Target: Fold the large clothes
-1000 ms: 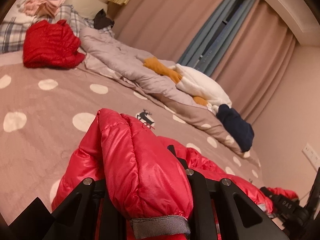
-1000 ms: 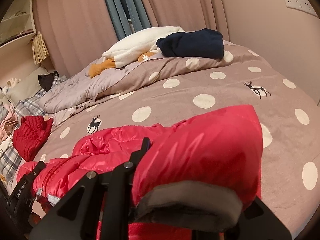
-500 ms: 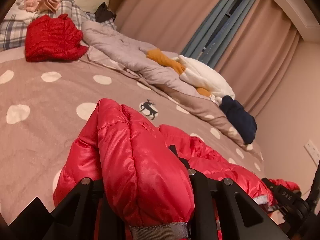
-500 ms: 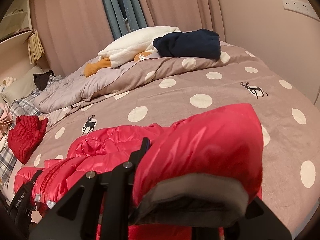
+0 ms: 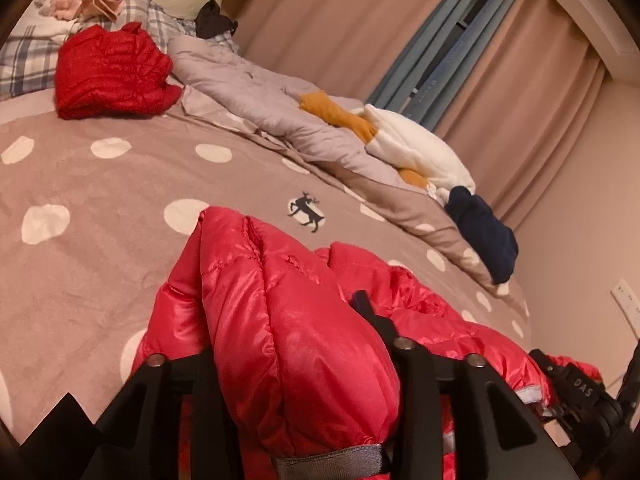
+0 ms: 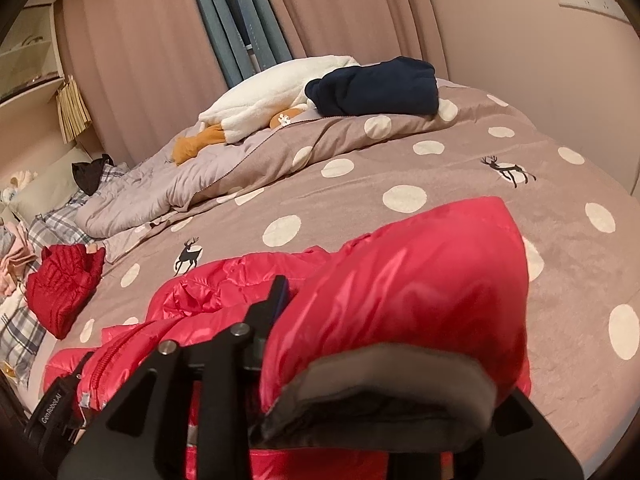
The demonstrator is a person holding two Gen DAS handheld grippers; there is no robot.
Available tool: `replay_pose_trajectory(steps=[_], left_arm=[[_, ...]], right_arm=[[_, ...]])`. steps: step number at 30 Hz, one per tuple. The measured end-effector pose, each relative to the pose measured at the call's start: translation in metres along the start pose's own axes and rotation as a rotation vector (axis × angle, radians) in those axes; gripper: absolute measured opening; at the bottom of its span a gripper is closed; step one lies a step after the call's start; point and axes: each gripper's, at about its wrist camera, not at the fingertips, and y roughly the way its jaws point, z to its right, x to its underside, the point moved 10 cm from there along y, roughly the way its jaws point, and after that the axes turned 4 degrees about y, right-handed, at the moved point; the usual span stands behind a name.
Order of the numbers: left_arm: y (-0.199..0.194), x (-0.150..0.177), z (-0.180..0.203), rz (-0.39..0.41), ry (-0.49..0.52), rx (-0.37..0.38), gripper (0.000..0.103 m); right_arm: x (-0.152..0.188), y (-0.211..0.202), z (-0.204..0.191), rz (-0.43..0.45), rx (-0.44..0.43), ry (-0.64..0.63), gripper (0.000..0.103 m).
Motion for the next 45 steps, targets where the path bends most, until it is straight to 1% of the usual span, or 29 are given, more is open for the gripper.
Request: replay_pose_trajectory(steps=[2,4,6,8,10,11,14,15,17,22,24,27,29,31,33,35,40,42,45], left_arm=[[-0.006,-0.004,-0.002,0.030,-0.017,-0.010,0.064],[-0.013,-0.010,-0.004,0.069,-0.036,-0.010,0.069],[-0.020,-0.016,-0.007,0.108,-0.048,-0.013,0.082],[-0.024,-0.021,-0.011,0.134,-0.056,-0.017,0.084],[-0.025,-0.024,-0.018,0.136,-0.075,-0.031,0.085],[-0.025,-0.024,-0.019,0.134,-0.081,-0.029,0.085],[-0.026,-0.027,-0.025,0.137,-0.113,-0.013,0.090],[-0.027,-0.027,-0.028,0.138,-0.129,-0.013,0.090],[-0.029,-0.030,-0.030,0.146,-0.148,-0.004,0.090],[-0.042,-0.039,-0.037,0.189,-0.201,0.018,0.091],[-0.050,-0.046,-0.041,0.219,-0.214,0.016,0.092],[-0.063,-0.057,-0.050,0.279,-0.218,-0.011,0.095],[-0.067,-0.061,-0.056,0.302,-0.232,-0.028,0.096],[-0.066,-0.062,-0.062,0.300,-0.255,-0.029,0.096],[-0.061,-0.061,-0.067,0.271,-0.270,-0.027,0.096],[-0.058,-0.059,-0.068,0.254,-0.263,-0.034,0.096],[-0.061,-0.058,-0.059,0.268,-0.211,-0.050,0.096],[-0.062,-0.056,-0.055,0.268,-0.178,-0.064,0.099],[-0.059,-0.053,-0.048,0.259,-0.127,-0.081,0.100]], right_arm=[[0.001,-0.001,-0.002,0.004,-0.006,-0.003,0.056],[0.000,-0.003,-0.004,0.013,-0.012,-0.014,0.061],[-0.002,-0.007,-0.004,0.027,-0.010,-0.015,0.066],[-0.006,-0.011,-0.001,0.048,-0.017,-0.003,0.075],[-0.009,-0.015,0.001,0.059,-0.027,0.011,0.078],[-0.010,-0.016,0.002,0.062,-0.030,0.016,0.083],[-0.015,-0.023,0.006,0.089,-0.021,0.031,0.089],[-0.016,-0.025,0.006,0.099,-0.018,0.034,0.090],[-0.021,-0.032,0.008,0.122,-0.020,0.043,0.097],[-0.033,-0.053,0.012,0.197,-0.035,0.066,0.103],[-0.038,-0.061,0.012,0.220,-0.043,0.072,0.102],[-0.043,-0.072,0.014,0.246,-0.057,0.086,0.103],[-0.045,-0.076,0.016,0.258,-0.062,0.096,0.103],[-0.047,-0.078,0.019,0.263,-0.058,0.105,0.103],[-0.047,-0.078,0.023,0.264,-0.051,0.111,0.103],[-0.046,-0.078,0.026,0.260,-0.048,0.123,0.103],[-0.045,-0.079,0.031,0.257,-0.050,0.146,0.103],[-0.044,-0.077,0.030,0.251,-0.055,0.141,0.103],[-0.043,-0.076,0.027,0.249,-0.052,0.130,0.103]])
